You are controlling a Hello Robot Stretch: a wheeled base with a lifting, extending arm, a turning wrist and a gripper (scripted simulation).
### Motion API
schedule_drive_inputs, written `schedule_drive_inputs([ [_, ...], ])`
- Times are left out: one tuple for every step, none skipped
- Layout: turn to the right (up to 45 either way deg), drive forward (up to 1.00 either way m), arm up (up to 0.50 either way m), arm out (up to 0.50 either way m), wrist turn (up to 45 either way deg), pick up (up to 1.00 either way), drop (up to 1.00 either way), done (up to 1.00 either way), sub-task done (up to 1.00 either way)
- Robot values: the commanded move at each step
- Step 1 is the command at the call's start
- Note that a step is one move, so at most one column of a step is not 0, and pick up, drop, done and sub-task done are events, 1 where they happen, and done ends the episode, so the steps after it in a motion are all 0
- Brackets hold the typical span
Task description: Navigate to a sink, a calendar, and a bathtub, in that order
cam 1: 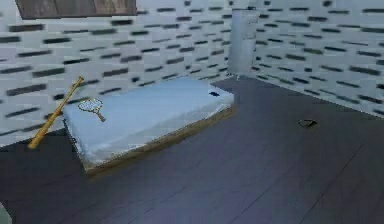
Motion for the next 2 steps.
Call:
schedule_drive_inputs([
  [-24.0, 0.0, 0.0, 0.0, 0.0, 0.0, 0.0, 0.0, 0.0],
  [0.0, 0.35, 0.0, 0.0, 0.0, 0.0, 0.0, 0.0, 0.0],
])
